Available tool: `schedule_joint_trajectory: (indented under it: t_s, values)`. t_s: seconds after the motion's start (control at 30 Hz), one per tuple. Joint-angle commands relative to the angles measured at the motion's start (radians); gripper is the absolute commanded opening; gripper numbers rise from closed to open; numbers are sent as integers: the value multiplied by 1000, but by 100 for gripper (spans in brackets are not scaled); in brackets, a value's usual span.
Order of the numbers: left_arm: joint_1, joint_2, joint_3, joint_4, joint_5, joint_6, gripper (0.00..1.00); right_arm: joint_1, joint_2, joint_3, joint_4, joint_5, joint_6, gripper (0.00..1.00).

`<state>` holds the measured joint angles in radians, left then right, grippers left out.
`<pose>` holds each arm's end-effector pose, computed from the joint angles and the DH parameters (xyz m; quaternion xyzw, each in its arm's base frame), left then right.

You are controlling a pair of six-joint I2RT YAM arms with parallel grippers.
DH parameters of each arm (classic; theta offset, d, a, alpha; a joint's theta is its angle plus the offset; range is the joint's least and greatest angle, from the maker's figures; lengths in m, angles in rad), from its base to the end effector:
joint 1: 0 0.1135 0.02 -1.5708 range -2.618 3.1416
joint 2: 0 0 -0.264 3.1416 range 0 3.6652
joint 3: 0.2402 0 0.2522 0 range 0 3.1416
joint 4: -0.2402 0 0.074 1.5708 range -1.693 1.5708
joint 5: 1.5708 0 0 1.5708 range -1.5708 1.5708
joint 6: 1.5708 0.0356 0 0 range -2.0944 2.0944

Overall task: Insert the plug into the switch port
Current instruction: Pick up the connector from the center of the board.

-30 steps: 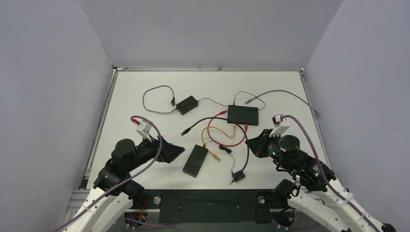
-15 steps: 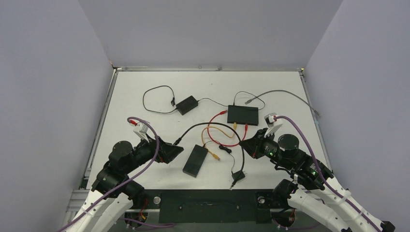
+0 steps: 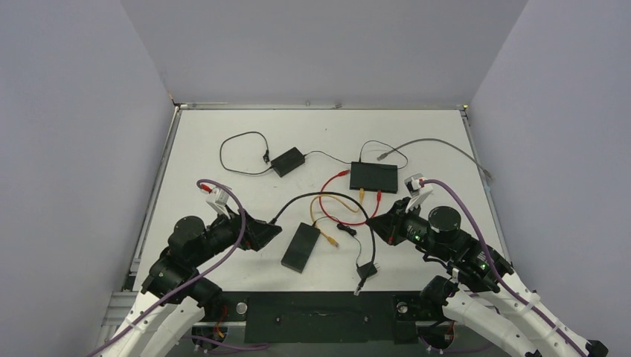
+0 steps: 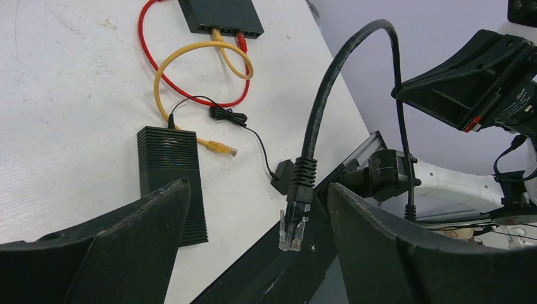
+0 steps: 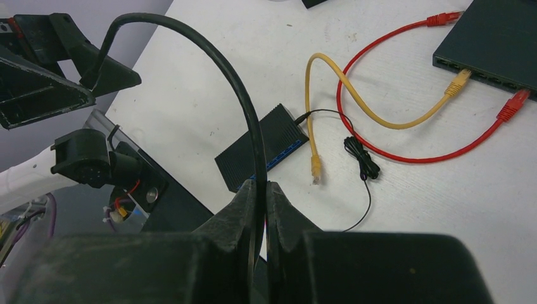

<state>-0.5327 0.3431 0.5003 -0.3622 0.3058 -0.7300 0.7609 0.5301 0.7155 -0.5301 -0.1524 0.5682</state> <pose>0.0890 -0.0649 0.2779 0.0201 0.7724 -0.4635 0.4337 0.0866 0.0899 0.3142 -0.1220 0.8075 0.4028 0.4132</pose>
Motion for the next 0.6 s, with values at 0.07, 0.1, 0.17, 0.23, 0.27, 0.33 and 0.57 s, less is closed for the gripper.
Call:
schedule_joint_trajectory:
  t_s: [0.07,0.1,0.17,0.23,0.27,0.33,0.57]
  values:
    - [8,4,31,50,47,6,63,5,-4,-1,53,3,-6,0]
    - [8,5,30,51,50,6,60,5,-1,-1,53,5,-7,0]
    - [7,8,30,54,60,10,46,6,3,-4,55,10,-8,0]
    - [7,11,29,60,80,16,35,5,7,-7,57,12,-8,0]
    - [7,14,28,64,85,19,32,5,9,-9,57,15,-7,0]
    - [7,18,26,67,98,28,23,5,11,-15,60,17,-8,0]
    - [7,44,21,94,155,54,0,6,31,-27,53,32,-41,0]
